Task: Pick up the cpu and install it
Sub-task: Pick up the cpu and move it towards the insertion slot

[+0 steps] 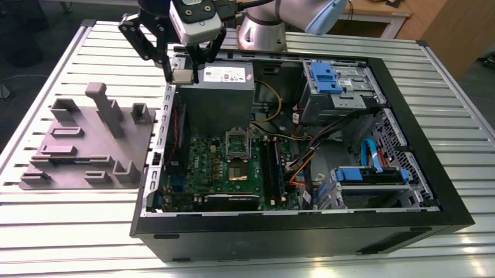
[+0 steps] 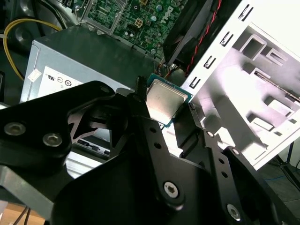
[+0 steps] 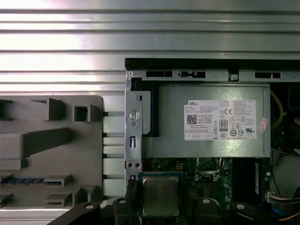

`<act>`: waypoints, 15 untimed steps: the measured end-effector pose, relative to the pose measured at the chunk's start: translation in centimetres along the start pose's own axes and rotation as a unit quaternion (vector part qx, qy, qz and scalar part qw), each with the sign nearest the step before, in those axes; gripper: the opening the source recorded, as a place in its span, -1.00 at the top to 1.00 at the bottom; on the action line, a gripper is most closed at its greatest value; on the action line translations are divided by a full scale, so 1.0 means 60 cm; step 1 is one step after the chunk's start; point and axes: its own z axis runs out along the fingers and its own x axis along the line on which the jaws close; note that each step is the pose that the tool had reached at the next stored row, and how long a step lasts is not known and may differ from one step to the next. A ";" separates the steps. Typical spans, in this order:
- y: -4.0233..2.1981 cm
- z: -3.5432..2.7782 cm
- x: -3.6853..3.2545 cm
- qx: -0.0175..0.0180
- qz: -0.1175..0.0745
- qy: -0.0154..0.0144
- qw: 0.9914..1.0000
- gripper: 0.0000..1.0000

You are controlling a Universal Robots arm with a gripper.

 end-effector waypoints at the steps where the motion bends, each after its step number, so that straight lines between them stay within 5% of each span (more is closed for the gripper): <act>1: -0.001 0.000 -0.001 0.000 0.000 0.000 1.000 0.06; 7: -0.003 0.001 -0.019 0.000 0.001 0.000 1.000 0.06; 15: -0.002 0.002 -0.062 0.000 0.001 0.000 1.000 0.06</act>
